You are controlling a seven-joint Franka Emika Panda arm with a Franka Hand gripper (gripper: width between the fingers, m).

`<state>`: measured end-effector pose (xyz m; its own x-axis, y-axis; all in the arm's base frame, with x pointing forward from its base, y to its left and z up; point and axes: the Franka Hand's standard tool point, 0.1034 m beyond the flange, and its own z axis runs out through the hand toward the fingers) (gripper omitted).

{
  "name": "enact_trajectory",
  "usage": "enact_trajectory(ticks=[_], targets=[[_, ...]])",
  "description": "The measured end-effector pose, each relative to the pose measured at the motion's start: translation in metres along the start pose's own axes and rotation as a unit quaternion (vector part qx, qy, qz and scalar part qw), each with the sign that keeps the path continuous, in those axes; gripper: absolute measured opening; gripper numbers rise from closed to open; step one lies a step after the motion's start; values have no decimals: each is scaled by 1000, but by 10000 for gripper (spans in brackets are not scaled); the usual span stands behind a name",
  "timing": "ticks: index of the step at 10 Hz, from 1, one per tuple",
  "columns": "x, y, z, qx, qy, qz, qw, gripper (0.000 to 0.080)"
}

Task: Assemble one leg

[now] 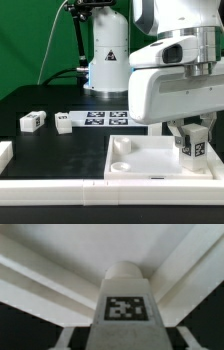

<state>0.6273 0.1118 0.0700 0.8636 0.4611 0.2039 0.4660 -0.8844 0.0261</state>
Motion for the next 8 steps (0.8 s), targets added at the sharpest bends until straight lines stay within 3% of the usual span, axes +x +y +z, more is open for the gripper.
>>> enact_trajectory(ticks=[2, 5, 6, 8], targets=[[0, -1, 0, 5, 2, 75, 997, 290], [0, -7, 2, 12, 10, 281, 959, 290], [0, -6, 2, 13, 10, 351, 936, 290], [0, -8, 3, 14, 8, 513, 859, 290]])
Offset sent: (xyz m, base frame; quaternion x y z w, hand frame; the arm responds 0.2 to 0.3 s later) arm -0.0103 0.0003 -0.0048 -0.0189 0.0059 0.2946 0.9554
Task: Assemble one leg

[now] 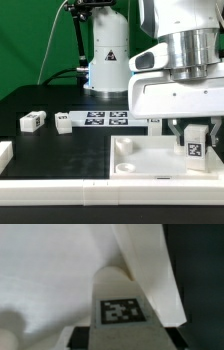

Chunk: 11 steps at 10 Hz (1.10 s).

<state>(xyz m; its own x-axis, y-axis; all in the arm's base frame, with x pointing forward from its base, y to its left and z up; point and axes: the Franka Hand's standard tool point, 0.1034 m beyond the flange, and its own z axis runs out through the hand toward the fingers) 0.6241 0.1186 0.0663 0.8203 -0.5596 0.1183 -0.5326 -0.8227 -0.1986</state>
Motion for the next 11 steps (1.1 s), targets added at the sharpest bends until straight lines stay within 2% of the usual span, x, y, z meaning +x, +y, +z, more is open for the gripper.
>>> enact_trajectory(ticks=[2, 4, 6, 7, 8, 9, 11], targets=[[2, -1, 1, 0, 10, 113, 994, 291], [2, -1, 0, 1, 10, 125, 992, 291], [1, -3, -1, -2, 4, 87, 996, 538], [1, -4, -2, -2, 4, 65, 998, 538], [0, -5, -2, -6, 4, -13, 1000, 629], [-1, -6, -1, -5, 4, -48, 999, 644], [-3, -7, -2, -13, -5, -170, 985, 649]])
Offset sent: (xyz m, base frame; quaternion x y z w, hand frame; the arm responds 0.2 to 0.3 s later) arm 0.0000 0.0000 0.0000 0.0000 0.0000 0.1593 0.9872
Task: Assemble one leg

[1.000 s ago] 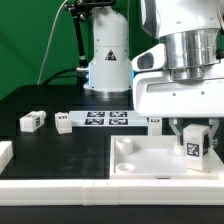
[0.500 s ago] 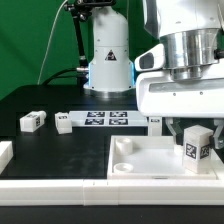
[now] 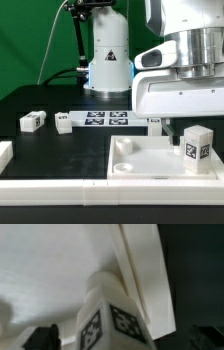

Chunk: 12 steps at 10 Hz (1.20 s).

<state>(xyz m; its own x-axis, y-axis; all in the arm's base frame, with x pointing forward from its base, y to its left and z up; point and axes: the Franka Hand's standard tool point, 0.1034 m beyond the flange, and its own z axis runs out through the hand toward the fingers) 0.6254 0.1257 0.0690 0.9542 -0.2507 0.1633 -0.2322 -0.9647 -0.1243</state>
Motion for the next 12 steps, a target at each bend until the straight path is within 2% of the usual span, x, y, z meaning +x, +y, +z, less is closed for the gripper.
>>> enact_trajectory(ticks=[3, 6, 7, 8, 9, 10, 12], targets=[[6, 4, -3, -2, -3, -142, 990, 649], [6, 3, -3, -11, 0, -262, 965, 649], [5, 1, -3, -11, 3, -265, 964, 521], [5, 2, -2, -11, 3, -279, 960, 521], [5, 2, -2, -11, 3, -278, 960, 383], [5, 2, -2, -12, 2, -278, 960, 290], [5, 2, -2, -12, 2, -278, 960, 290]])
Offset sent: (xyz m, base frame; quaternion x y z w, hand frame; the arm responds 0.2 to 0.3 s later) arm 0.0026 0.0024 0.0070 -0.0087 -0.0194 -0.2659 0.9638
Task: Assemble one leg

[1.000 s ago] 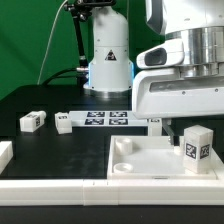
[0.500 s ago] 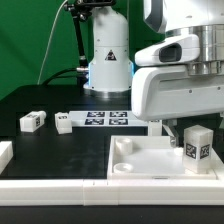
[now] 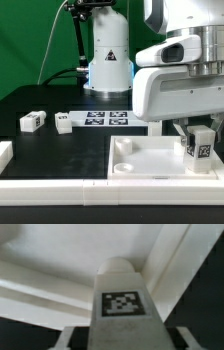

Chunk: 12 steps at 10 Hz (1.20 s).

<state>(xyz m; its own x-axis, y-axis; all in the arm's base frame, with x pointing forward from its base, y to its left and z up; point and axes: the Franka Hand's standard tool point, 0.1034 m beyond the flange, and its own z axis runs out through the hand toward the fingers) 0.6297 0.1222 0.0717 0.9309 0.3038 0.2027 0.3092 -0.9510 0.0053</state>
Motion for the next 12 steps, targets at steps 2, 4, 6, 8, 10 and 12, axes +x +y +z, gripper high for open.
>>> enact_trajectory(ticks=[2, 4, 6, 8, 10, 12], targets=[[0, 0, 0, 0, 0, 15, 1000, 290], [0, -1, 0, 2, 1, 66, 998, 290], [-2, 1, 1, 2, 2, 202, 979, 291], [-3, 4, 1, 4, 2, 328, 945, 291], [-4, 5, 2, 3, 0, 470, 882, 291], [-5, 2, 2, 0, -1, 562, 827, 293]])
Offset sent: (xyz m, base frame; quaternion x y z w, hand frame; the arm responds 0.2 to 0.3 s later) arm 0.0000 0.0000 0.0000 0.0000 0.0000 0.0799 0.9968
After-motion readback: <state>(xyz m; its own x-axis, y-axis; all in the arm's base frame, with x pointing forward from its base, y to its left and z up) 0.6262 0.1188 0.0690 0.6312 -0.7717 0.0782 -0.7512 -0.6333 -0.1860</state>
